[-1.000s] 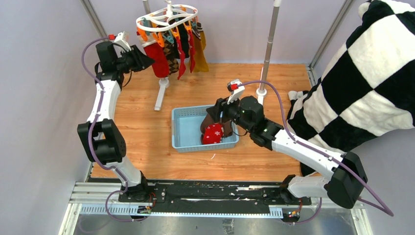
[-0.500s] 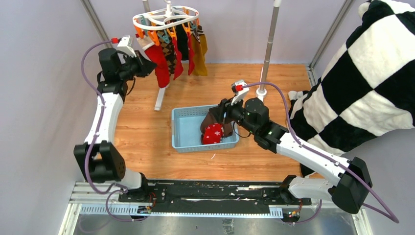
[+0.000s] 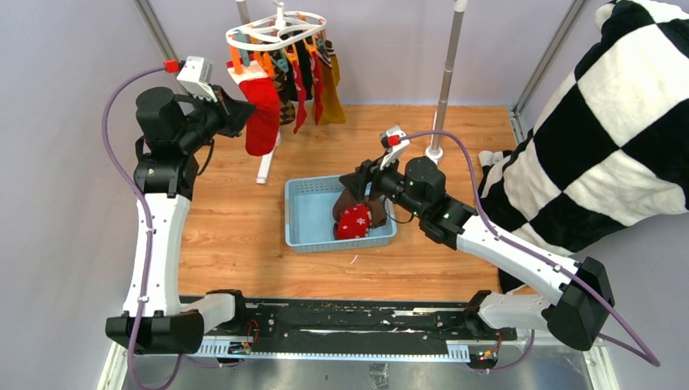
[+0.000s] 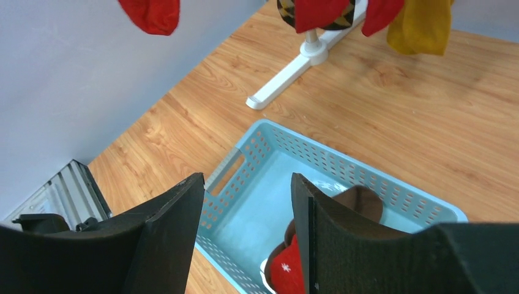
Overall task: Remove the socks clipped to the hanger
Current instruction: Remove the sock from the hanger.
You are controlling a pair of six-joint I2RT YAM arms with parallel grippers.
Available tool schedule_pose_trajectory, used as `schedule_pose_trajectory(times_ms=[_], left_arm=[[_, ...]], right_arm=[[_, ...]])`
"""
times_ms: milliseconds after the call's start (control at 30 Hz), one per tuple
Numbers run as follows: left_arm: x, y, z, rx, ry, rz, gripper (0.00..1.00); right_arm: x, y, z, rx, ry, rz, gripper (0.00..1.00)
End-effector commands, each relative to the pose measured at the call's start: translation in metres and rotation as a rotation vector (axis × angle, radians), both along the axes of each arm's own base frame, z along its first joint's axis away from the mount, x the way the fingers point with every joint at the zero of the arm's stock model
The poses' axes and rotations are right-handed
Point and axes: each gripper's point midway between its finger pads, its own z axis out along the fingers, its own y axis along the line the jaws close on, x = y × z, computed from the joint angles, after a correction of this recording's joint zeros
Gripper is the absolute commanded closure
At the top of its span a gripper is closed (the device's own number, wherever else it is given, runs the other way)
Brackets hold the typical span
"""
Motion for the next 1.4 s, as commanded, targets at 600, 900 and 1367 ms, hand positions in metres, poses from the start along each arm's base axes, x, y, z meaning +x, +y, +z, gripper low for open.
schedule_pose_trajectory(times_ms=[600, 900, 1367], left_arm=[[-0.064, -0.095, 0.075, -0.084, 0.004, -0.338, 1.0], [-0.085, -0.135, 0.082, -0.066, -0.01, -0.496, 1.0], [-0.095, -0.147, 0.074, -0.034, -0.008, -0.543, 1.0]], right_arm=[[-0.013, 0.016, 0.102, 0.14, -0.158, 0.09, 0.26], [-0.009, 0.022, 0.152, 0.18, -0.242, 0.132, 0.17], [0.005, 0.037, 0.159, 0.194, -0.269, 0.149, 0.22]])
